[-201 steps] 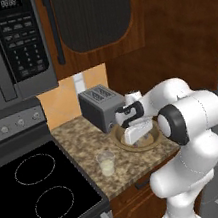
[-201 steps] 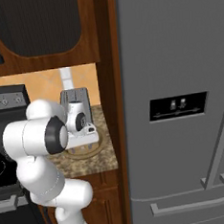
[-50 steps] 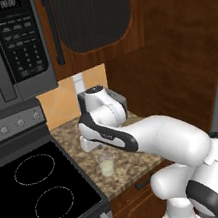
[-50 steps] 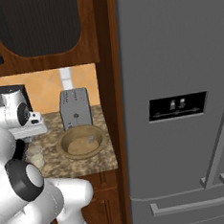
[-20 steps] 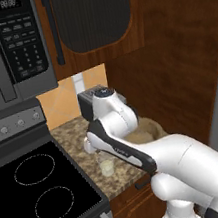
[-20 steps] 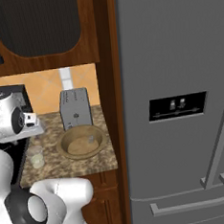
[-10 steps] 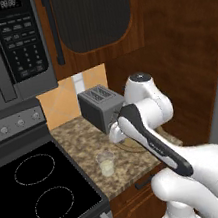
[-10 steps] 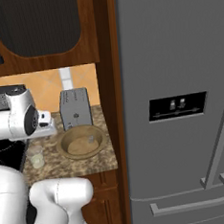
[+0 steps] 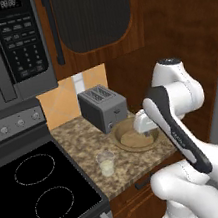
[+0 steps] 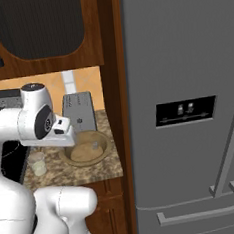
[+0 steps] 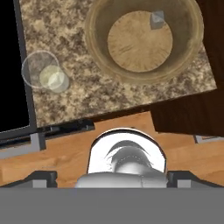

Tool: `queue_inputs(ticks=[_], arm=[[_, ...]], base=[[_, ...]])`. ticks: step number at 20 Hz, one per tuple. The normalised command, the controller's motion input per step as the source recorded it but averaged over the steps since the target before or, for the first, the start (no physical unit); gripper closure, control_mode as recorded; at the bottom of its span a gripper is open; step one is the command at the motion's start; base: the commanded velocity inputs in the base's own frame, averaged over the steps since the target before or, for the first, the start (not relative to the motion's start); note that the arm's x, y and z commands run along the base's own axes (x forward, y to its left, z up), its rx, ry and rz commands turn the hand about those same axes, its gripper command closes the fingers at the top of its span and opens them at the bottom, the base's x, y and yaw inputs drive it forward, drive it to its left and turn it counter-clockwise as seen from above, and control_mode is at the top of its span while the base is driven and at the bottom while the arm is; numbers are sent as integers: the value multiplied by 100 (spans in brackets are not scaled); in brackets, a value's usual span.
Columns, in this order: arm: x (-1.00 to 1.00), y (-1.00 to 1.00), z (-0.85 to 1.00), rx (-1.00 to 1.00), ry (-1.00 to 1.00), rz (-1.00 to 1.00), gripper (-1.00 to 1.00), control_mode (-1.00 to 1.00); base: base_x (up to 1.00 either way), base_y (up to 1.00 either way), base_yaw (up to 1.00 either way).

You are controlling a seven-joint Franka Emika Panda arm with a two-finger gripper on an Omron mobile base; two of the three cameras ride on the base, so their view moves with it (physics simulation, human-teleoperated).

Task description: Grab a lemon wedge from the fridge and one ice cube from the ice bowl, and put them in the glass of lemonade.

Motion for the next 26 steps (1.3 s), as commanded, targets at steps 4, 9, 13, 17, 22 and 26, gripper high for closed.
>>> queue_inputs(ticks=[4, 9, 13, 17, 22, 26], arm=[[-65, -6, -3, 0, -21, -7, -100, -100], [-6, 0, 0, 0, -2, 0, -100, -100], [0, 0, 0, 0, 0, 0, -100, -100], [0, 0, 0, 0, 0, 0, -100, 100], [0, 0, 0, 0, 0, 0, -100, 100], [0, 0, 0, 0, 0, 0, -100, 100]], base=[[0, 0, 0], [0, 0, 0], [0, 0, 0], [-67, -23, -6], [-31, -58, -14], [-6, -100, -12]])
